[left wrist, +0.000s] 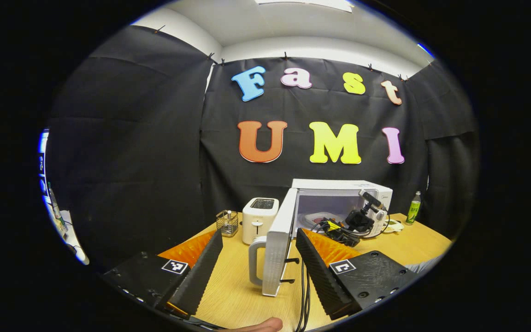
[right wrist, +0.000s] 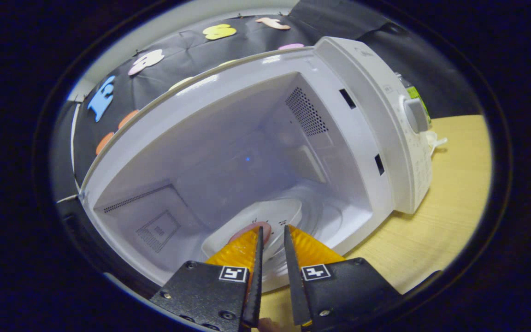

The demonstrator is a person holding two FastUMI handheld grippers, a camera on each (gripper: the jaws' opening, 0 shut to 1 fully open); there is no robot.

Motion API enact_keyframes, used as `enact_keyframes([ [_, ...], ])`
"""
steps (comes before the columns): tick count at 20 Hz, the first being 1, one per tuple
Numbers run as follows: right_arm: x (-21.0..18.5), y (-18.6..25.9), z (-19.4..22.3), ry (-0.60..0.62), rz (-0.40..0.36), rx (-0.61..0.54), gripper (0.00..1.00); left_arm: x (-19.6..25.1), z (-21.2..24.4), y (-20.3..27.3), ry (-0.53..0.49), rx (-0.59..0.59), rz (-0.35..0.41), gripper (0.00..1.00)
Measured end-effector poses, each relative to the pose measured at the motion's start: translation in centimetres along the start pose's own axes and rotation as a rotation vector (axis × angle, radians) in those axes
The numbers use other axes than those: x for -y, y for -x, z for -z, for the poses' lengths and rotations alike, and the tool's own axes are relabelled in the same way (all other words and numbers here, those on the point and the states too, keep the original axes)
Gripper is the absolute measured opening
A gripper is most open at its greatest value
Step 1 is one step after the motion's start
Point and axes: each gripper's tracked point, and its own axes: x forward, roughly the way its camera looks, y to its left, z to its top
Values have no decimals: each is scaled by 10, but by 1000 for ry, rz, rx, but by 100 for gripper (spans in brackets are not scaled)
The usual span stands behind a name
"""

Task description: Open the microwave oven with the left hand, put the food in, and close the microwave oven.

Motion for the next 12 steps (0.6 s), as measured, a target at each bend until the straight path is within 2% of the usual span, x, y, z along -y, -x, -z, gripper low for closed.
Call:
enact_keyframes([
  [4,-15,19,-1,140,-106,-43,39,-18,20,-3,-28,-40,-35,95],
  [6,-15,35,-10,193,-139,-50,85,-28,27,-5,-46,-58,-59,95],
  [7,-15,42,-16,213,-153,-50,93,-31,30,-7,-52,-67,-60,95],
  [12,-15,103,-63,296,-259,-58,92,-46,38,-13,-72,-74,-81,95],
])
